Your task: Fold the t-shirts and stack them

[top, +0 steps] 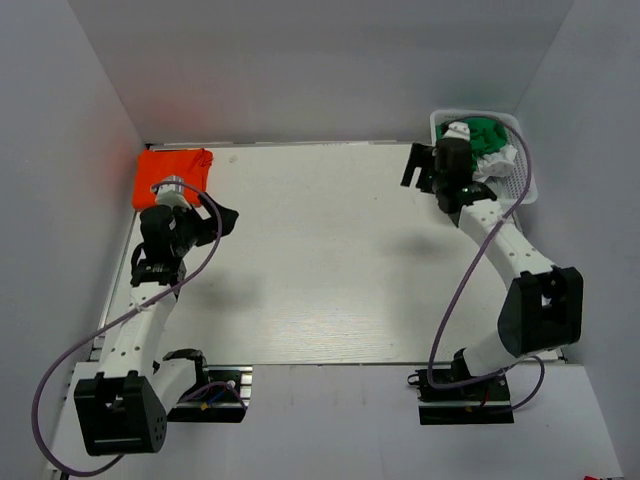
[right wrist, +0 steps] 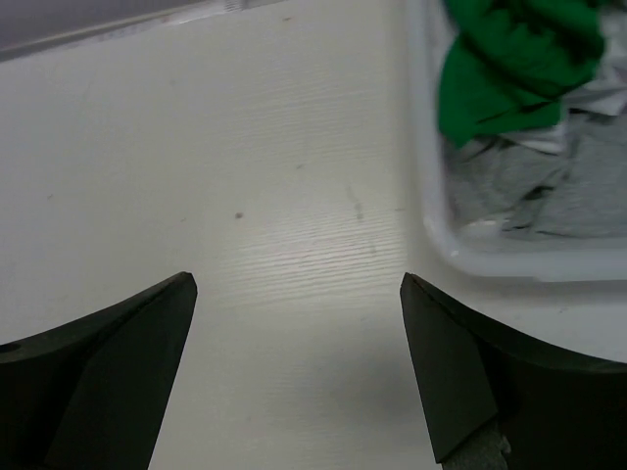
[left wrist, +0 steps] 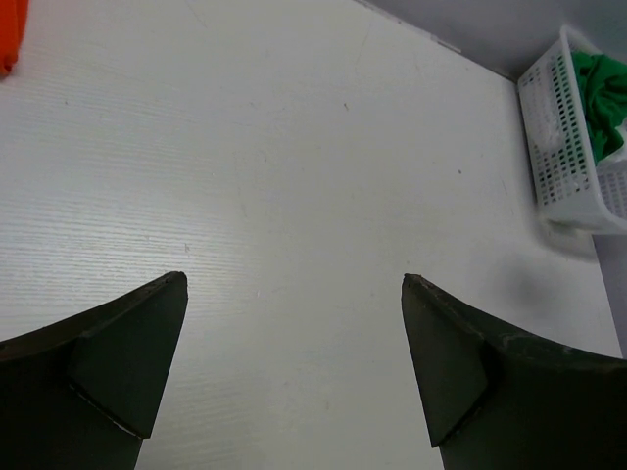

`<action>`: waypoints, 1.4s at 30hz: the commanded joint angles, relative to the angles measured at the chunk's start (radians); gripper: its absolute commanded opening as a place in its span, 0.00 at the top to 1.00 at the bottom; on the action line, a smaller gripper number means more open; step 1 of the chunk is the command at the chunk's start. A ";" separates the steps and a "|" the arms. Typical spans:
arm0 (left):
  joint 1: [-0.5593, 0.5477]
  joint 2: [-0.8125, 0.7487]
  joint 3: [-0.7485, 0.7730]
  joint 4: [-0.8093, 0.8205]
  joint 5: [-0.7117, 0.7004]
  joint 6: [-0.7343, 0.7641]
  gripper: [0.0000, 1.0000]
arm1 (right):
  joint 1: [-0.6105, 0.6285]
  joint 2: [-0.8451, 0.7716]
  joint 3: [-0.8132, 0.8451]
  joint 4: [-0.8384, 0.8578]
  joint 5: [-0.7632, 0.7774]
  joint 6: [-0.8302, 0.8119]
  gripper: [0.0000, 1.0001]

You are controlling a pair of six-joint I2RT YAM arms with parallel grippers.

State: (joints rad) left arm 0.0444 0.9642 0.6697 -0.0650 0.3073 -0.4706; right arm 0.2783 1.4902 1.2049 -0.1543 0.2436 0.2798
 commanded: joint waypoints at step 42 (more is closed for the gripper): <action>-0.001 0.327 0.110 -0.015 0.026 0.110 0.00 | -0.519 0.892 0.868 -0.444 -0.158 -0.403 0.62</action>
State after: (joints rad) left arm 0.0437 1.2930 0.7372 -0.0723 0.3508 -0.3634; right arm -0.2356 2.3836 2.0480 -0.5964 0.1078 -0.0883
